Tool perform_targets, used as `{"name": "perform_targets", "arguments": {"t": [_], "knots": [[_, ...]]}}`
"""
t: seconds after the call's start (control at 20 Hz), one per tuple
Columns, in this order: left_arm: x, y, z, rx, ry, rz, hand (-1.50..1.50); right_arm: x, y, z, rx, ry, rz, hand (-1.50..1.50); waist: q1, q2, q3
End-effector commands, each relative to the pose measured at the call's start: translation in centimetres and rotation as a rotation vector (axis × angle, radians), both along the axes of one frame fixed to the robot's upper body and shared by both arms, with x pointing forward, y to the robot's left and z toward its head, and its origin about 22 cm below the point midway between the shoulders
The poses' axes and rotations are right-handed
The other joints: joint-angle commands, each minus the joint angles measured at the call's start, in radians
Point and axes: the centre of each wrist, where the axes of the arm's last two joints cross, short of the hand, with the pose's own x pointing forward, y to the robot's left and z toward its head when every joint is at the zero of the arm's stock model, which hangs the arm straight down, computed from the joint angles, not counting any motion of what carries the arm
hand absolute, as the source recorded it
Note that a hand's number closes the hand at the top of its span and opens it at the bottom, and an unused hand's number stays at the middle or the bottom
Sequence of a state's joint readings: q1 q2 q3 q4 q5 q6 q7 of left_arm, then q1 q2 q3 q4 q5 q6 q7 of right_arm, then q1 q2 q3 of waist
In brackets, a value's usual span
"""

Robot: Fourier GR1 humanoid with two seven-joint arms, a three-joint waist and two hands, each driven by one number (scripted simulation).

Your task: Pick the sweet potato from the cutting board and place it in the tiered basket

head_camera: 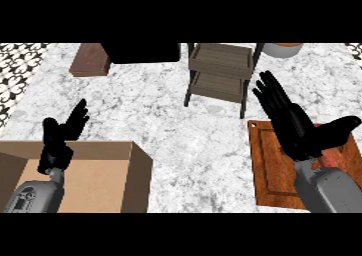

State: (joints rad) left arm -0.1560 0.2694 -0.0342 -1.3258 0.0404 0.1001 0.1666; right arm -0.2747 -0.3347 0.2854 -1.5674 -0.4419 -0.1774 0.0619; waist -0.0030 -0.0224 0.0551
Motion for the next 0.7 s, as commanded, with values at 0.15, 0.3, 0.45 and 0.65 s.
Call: {"name": "perform_targets", "arguments": {"t": [0.15,0.3,0.45,0.65], "knots": [[-1.2,1.1,2.4,-0.029,-0.109,-0.011,0.0,-3.2,-4.7,2.3,0.002,-0.269,0.176,1.5,-0.013,0.011,-0.053],[-0.7,0.2,2.3,-0.105,-0.089,-0.006,0.0,-2.7,-12.5,1.9,-0.58,-0.147,-0.152,1.5,-0.081,0.008,-0.075],[-1.5,1.1,3.5,-0.143,-0.099,-0.049,0.0,-5.5,-12.9,-4.5,-0.283,0.009,-0.478,-1.5,-0.023,0.019,-0.053],[-2.6,0.2,3.4,-0.124,-0.095,-0.083,0.0,-7.7,-15.1,-5.2,-0.385,-0.169,-0.435,-1.5,-0.003,0.019,-0.054]]}}
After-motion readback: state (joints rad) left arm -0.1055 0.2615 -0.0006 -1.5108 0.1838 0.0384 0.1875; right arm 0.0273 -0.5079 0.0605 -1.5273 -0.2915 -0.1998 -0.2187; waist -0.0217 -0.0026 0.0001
